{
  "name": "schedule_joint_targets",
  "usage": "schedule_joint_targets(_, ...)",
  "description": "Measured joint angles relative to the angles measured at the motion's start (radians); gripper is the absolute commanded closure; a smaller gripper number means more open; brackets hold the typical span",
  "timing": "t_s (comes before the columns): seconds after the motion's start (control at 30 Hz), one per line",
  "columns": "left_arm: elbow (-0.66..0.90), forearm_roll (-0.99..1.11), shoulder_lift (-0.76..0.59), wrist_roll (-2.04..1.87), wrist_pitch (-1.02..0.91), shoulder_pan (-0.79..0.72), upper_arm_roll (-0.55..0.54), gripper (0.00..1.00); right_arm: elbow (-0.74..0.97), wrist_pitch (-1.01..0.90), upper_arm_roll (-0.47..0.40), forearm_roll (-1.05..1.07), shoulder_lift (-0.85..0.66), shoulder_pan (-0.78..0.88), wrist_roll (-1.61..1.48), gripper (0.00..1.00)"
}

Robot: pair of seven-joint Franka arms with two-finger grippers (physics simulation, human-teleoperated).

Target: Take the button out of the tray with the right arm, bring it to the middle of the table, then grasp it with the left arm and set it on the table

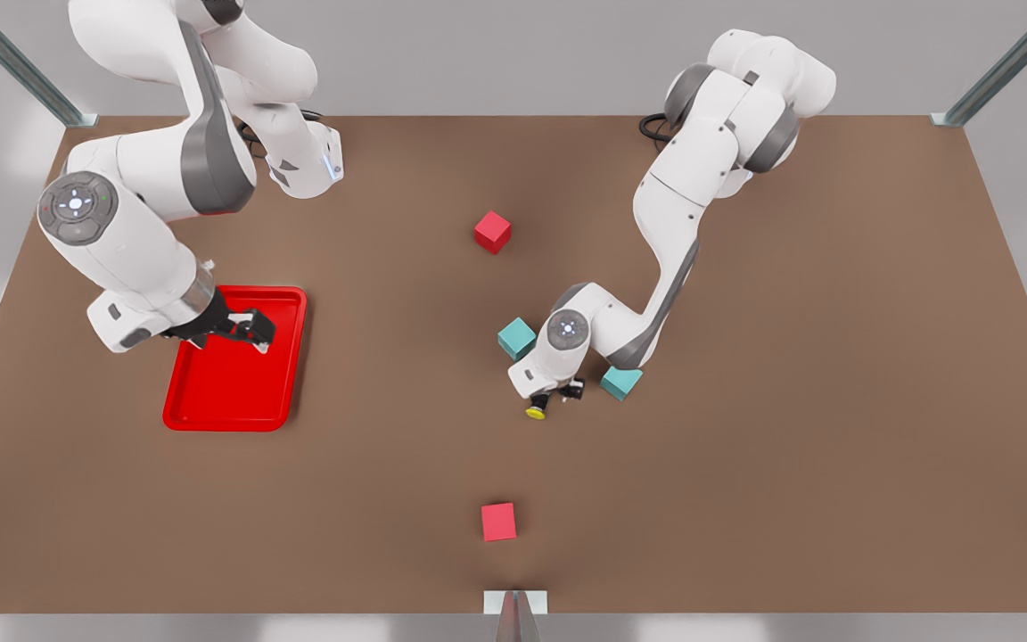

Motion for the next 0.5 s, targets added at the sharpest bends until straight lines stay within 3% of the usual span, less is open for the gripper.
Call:
schedule_joint_targets(0.13,0.004,0.001,-0.002,0.019,-0.001,0.000,0.000,0.00,0.038,-0.004,0.000,0.022,0.031,-0.025,-0.027,0.00)
schedule_joint_targets(0.23,0.004,0.001,-0.002,0.031,-0.001,0.002,0.000,0.22,0.041,-0.014,-0.002,0.027,0.033,-0.042,-0.044,0.00)
schedule_joint_targets(0.27,0.004,0.000,-0.001,0.035,-0.001,0.003,-0.002,0.24,0.042,-0.019,-0.003,0.027,0.033,-0.043,-0.049,0.00)
schedule_joint_targets(0.5,0.037,-0.010,0.028,0.056,-0.001,0.005,-0.011,0.25,0.042,-0.040,-0.004,0.016,0.033,-0.042,-0.078,0.00)
